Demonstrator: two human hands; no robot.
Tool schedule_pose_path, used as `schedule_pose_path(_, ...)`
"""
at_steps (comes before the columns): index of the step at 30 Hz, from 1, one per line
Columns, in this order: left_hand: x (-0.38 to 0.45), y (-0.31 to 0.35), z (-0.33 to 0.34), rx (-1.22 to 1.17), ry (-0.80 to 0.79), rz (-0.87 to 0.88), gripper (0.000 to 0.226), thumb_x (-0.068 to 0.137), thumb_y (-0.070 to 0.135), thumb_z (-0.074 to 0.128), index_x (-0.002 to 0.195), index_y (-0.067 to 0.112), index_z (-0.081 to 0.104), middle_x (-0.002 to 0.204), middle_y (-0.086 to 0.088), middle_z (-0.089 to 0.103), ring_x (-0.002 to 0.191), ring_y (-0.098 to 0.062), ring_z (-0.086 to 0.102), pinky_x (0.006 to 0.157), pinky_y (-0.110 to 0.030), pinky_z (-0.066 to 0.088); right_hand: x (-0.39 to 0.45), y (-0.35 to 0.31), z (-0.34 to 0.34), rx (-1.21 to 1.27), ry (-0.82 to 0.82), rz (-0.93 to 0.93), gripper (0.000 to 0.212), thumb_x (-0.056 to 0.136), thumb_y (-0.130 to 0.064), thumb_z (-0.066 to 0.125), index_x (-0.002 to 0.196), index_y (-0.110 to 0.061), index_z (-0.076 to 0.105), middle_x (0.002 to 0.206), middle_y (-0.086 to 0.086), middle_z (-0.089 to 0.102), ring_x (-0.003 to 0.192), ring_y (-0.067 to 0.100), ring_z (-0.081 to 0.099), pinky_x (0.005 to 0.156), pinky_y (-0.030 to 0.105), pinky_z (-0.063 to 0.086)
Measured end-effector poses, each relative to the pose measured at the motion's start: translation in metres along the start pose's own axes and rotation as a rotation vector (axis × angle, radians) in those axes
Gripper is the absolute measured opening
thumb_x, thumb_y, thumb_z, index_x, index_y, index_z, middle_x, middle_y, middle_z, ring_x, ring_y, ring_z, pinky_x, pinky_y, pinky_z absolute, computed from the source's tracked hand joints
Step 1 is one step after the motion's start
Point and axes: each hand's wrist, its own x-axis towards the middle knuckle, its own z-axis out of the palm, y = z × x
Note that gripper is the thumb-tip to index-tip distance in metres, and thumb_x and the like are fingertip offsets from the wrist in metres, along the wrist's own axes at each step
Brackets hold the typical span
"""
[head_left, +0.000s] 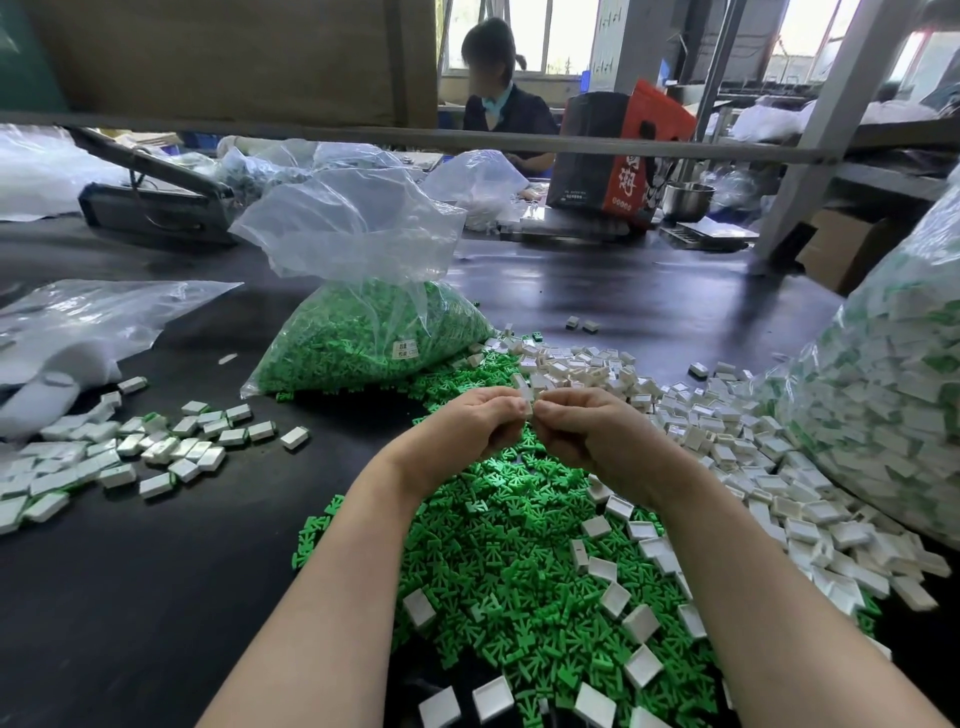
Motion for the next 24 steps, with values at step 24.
schedule_pose_path(24, -0.0039, -0.0007, -0.0048, 0.045, -0.138, -0.033, 0.03, 0.103, 0.011, 0.041, 0.074, 0.018, 0.047, 0.058, 0.013, 0.038, 0.051, 0.001, 0.034, 0.05, -0.012, 0.031, -0.0034, 0.0025, -0.006, -0.123, -0.108, -0.04, 0.016, 0.095, -0.009, 0.054, 0.097, 0.006, 0.059, 0.065, -0.004, 0.048, 0.062, 0.007, 0.039, 0.055, 0.017, 0.031)
